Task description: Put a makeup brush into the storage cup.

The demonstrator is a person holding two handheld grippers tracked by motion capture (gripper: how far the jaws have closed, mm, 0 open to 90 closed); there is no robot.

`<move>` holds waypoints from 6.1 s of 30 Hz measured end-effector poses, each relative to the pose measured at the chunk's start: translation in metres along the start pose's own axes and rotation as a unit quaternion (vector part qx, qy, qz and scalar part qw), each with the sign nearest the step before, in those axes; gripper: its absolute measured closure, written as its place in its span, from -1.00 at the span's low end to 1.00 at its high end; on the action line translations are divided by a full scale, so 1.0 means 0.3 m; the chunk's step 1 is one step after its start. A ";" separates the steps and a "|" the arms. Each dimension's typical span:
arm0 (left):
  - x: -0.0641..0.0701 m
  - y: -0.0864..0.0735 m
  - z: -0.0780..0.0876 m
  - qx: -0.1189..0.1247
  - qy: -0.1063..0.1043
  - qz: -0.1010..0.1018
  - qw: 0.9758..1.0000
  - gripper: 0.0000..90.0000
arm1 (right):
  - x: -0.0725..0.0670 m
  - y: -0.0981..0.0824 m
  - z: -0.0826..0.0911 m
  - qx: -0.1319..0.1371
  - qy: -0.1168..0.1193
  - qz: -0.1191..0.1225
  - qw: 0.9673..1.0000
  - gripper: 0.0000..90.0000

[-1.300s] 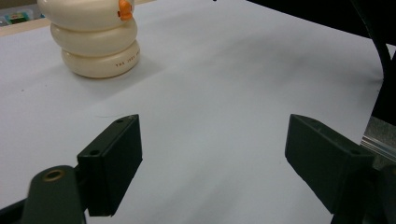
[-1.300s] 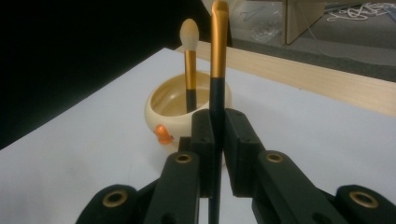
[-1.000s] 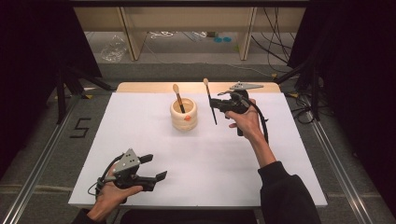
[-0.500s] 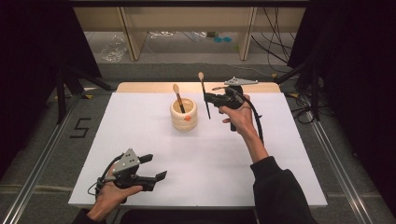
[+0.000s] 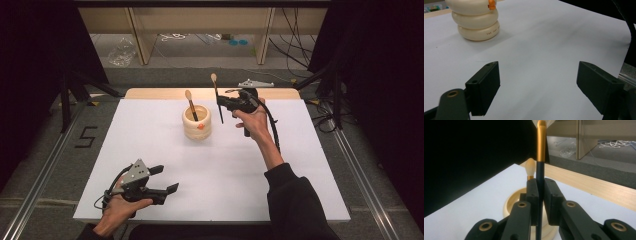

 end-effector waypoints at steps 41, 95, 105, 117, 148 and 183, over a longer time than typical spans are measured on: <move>-0.011 0.001 -0.002 -0.008 -0.009 -0.029 1.000 -0.58 | -0.046 0.062 -0.121 0.038 0.032 -0.033 0.998 0.85; 0.010 0.000 0.003 -0.005 -0.007 0.018 1.000 -0.58 | -0.042 -0.042 -0.268 0.031 0.010 -0.033 0.999 0.84; 0.005 0.001 0.003 -0.005 -0.009 0.006 1.000 -0.58 | -0.024 -0.046 -0.260 0.017 -0.016 -0.051 0.998 0.04; 0.005 0.001 0.004 -0.005 -0.008 0.008 1.000 -0.58 | -0.033 -0.024 -0.217 0.004 -0.026 -0.037 0.999 -0.14; 0.004 0.000 0.001 -0.003 -0.009 0.008 1.000 -0.58 | -0.107 -0.007 -0.030 -0.031 -0.046 0.040 0.998 -0.49; 0.008 -0.001 0.005 -0.007 -0.004 0.019 1.000 -0.58 | -0.174 -0.094 0.102 -0.046 -0.024 0.047 0.998 -0.60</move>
Point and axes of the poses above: each handheld gripper's, and its own axes: z roughly backward along the jaws, y roughly out of its top, x roughly to its right, the point moved 2 cm from there along -z, roughly forward along the jaws, and after that the axes turned 8 degrees about -z, right-handed, at the moved point
